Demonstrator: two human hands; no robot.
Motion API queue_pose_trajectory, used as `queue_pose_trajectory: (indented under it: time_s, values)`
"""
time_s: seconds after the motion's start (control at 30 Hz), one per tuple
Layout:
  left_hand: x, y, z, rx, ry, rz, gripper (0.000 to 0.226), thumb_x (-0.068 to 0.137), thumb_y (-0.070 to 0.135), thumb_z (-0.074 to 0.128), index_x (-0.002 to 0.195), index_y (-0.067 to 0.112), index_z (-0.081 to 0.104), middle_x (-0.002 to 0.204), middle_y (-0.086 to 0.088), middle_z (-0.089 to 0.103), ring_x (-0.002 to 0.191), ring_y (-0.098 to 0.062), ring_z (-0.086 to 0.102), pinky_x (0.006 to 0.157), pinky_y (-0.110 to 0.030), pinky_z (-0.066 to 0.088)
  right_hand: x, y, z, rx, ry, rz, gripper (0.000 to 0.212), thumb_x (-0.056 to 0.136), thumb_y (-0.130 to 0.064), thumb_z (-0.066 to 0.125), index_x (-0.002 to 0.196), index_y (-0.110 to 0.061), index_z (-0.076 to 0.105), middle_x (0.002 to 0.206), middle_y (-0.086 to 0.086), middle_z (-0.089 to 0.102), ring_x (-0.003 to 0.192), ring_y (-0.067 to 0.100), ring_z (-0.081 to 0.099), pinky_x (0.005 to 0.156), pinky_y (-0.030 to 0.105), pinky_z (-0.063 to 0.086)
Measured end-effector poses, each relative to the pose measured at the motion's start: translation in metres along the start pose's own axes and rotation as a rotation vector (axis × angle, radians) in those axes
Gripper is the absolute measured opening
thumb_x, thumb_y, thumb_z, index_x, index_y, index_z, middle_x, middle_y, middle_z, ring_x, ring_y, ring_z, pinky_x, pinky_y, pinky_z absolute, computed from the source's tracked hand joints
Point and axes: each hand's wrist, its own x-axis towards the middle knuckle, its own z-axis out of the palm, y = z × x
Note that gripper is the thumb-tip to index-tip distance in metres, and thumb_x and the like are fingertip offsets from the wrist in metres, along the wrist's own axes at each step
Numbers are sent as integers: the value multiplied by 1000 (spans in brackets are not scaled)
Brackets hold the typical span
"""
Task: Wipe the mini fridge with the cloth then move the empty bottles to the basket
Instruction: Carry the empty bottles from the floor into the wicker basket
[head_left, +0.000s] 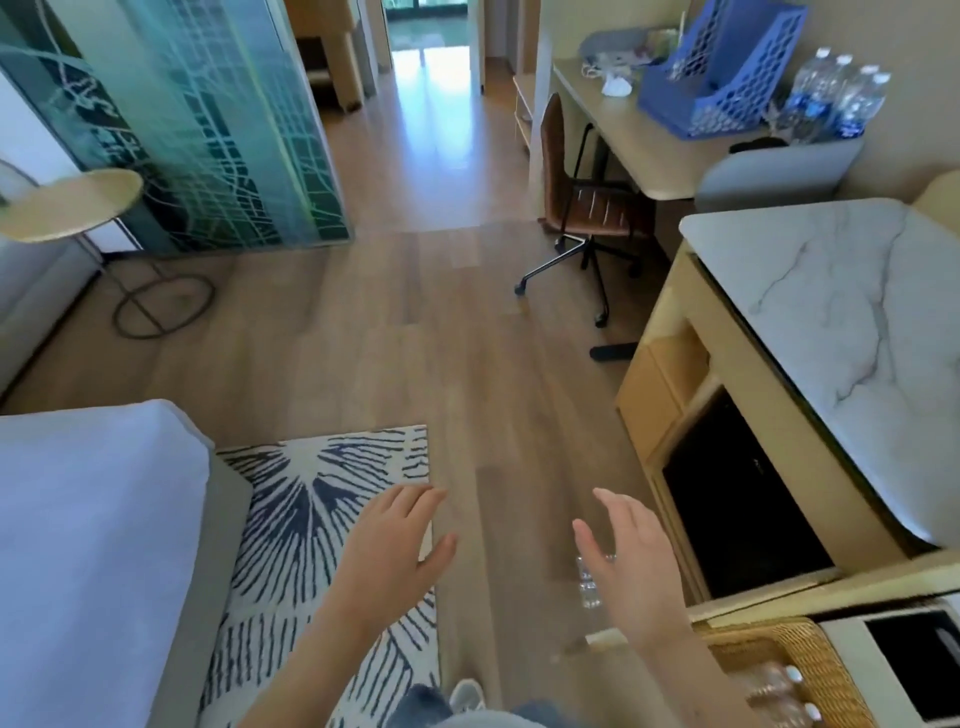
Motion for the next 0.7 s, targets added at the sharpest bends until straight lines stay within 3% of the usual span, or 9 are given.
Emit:
queue_pose_trajectory:
  time_s: [0.27, 0.43, 0.53, 0.7]
  values:
    - [52, -68, -17, -79, 49, -41, 54, 92, 49, 43, 122, 11, 66, 119, 0, 67, 113, -20, 60, 99, -38, 49, 50, -50, 28, -2, 18, 72, 53, 94, -50, 50, 136, -19, 56, 130, -3, 59, 124, 14, 51, 107, 35, 44]
    - [92, -97, 5, -94, -38, -19, 52, 92, 49, 44, 121, 12, 66, 118, 1, 67, 110, -20, 60, 96, -38, 50, 97, -56, 52, -29, -4, 108, 49, 96, -46, 53, 137, -19, 55, 131, -4, 59, 124, 14, 51, 107, 34, 43]
    - [137, -114, 14, -83, -72, 11, 51, 92, 48, 45, 120, 12, 67, 117, 1, 68, 108, -20, 61, 94, -37, 51, 137, -60, 69, -22, 21, 125, 46, 97, -40, 58, 135, -16, 57, 130, -1, 60, 123, 16, 52, 106, 35, 43]
    - [241, -133, 5, -53, -120, 87, 51, 92, 49, 42, 121, 14, 66, 118, 2, 67, 109, -20, 61, 93, -37, 51, 219, -63, 81, -21, 61, 156, 48, 97, -47, 52, 135, -19, 56, 131, -3, 60, 124, 15, 52, 108, 34, 42]
